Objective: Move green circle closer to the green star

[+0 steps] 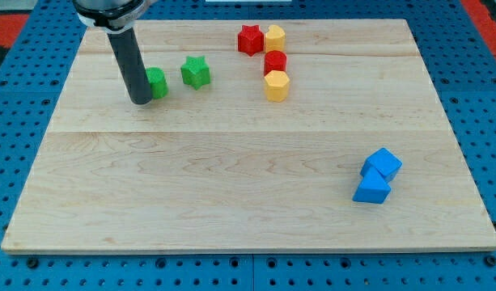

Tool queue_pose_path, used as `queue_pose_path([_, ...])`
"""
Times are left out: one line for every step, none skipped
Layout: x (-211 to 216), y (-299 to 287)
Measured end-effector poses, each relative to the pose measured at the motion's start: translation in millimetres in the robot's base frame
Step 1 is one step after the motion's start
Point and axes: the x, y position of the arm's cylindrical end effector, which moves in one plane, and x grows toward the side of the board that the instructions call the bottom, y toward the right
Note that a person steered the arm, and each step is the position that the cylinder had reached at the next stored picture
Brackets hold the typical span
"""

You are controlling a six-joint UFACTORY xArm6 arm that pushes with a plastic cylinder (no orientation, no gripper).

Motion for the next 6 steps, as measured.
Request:
queue_pose_path([-1.8, -15.9])
queue_pose_path([-3.5, -31.7])
queue_pose_path([-3.6, -15.6])
queue_pose_path([-8.1, 10.5])
queue_pose_path([-14.3, 37.0])
queue_pose_path([-19.6, 63.0])
